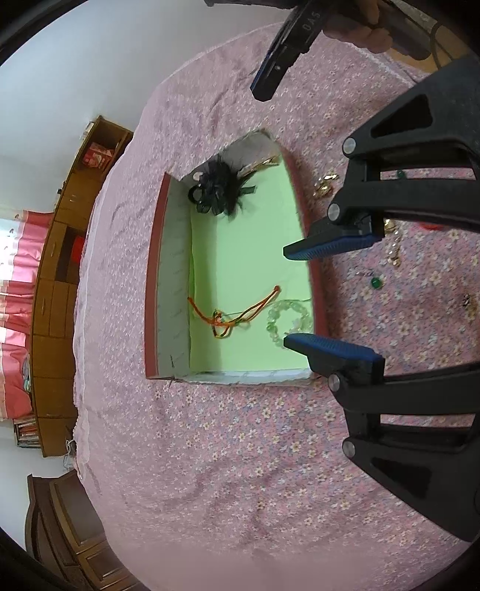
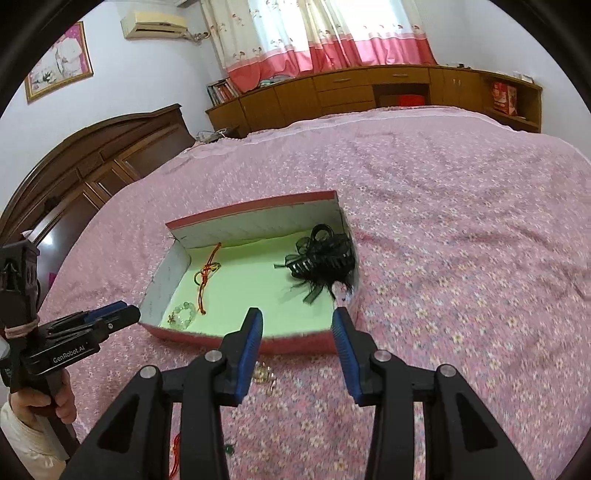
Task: Organize jewelry
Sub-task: 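Withdraw both grippers from the box toward the earrings, then grasp the green-stone pendant with the left gripper while the right grasps a gold earring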
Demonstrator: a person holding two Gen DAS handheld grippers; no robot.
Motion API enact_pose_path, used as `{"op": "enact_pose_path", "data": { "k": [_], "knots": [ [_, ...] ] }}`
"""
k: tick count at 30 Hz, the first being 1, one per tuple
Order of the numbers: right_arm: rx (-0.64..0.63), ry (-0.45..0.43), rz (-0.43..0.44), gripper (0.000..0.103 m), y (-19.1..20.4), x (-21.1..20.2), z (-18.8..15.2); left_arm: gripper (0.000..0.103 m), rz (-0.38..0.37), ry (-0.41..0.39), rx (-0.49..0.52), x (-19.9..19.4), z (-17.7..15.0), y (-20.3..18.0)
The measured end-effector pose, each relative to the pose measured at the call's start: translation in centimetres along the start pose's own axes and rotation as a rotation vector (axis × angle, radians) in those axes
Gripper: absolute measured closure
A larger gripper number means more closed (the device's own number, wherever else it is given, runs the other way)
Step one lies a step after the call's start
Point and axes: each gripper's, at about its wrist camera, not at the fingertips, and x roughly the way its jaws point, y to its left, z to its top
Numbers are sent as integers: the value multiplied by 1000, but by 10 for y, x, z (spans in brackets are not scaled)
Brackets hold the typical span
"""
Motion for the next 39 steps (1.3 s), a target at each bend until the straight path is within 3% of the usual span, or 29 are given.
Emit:
{"op": "enact_pose_path", "data": {
  "k": [11, 22, 30, 39],
  "knots": [
    [-10, 46, -70, 60, 1, -8, -39, 70, -11, 41, 1, -10, -29, -8],
    [10, 103, -69, 60, -4, 2, -68, 70, 0, 120, 12, 8, -52, -5],
    [47, 132, -60, 60, -10, 8, -82, 71, 6, 132, 32, 21, -64, -4],
    [61, 152, -53, 60, -13, 15, -86, 90, 1, 135, 78, 35, -72, -11]
  ]
}}
